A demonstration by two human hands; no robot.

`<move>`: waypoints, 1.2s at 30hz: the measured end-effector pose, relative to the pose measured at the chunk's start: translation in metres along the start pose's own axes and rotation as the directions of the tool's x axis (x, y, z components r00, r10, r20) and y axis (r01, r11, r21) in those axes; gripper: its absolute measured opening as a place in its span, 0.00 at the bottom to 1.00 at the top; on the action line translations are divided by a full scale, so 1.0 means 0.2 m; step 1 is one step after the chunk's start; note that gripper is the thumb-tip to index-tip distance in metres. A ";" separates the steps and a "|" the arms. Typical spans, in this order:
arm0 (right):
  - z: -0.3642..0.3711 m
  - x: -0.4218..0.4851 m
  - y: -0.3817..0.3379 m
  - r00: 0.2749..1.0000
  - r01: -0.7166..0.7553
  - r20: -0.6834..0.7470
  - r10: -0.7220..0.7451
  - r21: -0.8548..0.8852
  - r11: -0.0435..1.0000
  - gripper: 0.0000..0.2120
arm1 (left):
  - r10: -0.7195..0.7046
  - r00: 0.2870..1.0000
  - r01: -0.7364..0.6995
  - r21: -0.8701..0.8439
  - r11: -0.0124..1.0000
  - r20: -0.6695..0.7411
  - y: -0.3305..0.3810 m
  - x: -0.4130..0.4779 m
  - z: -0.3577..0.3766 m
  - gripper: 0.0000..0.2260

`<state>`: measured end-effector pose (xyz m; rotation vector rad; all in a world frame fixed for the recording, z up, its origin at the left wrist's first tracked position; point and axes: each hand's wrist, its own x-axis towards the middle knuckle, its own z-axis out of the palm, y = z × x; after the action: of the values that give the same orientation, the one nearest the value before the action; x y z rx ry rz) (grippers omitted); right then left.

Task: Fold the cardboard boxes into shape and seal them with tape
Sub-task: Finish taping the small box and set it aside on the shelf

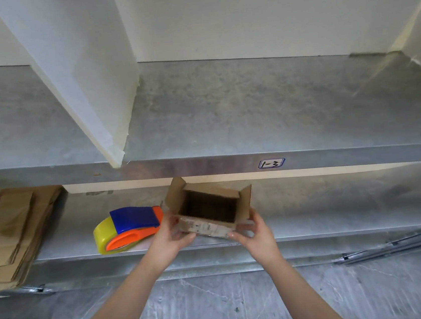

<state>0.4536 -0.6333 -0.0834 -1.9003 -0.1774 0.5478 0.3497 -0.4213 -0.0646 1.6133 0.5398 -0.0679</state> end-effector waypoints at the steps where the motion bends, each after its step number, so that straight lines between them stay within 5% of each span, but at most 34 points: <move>1: 0.00 0.00 0.01 1.000 -0.006 0.019 0.006 -0.007 1.000 0.33 | -0.002 1.000 0.002 0.005 1.000 -0.008 0.00 0.02 -0.01 0.31; 4: -0.02 0.04 0.04 0.998 -0.019 0.067 0.014 0.074 0.997 0.36 | -0.031 0.996 0.039 0.092 0.995 -0.089 0.00 0.08 -0.04 0.28; 8: -0.02 0.10 0.01 0.994 0.046 0.095 -0.053 0.082 0.996 0.34 | -0.051 0.998 0.047 -0.089 0.995 -0.041 0.00 0.09 0.01 0.32; 13: -0.04 0.16 -0.01 0.992 0.111 0.065 -0.105 -0.100 0.989 0.32 | -0.022 1.000 0.023 -0.194 0.981 0.009 -0.03 0.08 0.05 0.44; 20: 0.00 0.11 0.05 0.991 0.127 0.061 -0.117 -0.216 0.968 0.31 | -0.047 0.994 0.045 -0.021 0.999 -0.102 0.03 0.06 0.12 0.33; 24: 0.02 0.06 0.08 0.992 0.127 0.031 -0.123 -0.245 0.961 0.28 | -0.081 0.996 0.078 0.061 0.995 0.033 0.00 -0.01 0.13 0.37; 28: 0.05 0.05 0.07 0.991 0.129 0.054 -0.123 -0.130 0.983 0.38 | -0.061 0.994 0.057 0.037 0.998 0.086 0.01 -0.02 0.12 0.37; 32: 0.09 0.06 0.07 0.988 0.151 0.017 -0.150 -0.148 0.977 0.42 | 0.042 0.998 -0.060 0.360 0.931 0.056 0.02 0.02 0.12 0.34; 36: 0.11 0.06 0.10 0.990 0.140 0.027 -0.138 -0.128 0.982 0.43 | 0.145 0.989 -0.118 0.739 0.663 0.028 -0.01 0.04 0.05 0.41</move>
<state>0.4510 -0.6180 -0.1114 -1.9910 -0.3625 0.4678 0.3578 -0.4287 -0.0711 2.4653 0.4350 -0.1700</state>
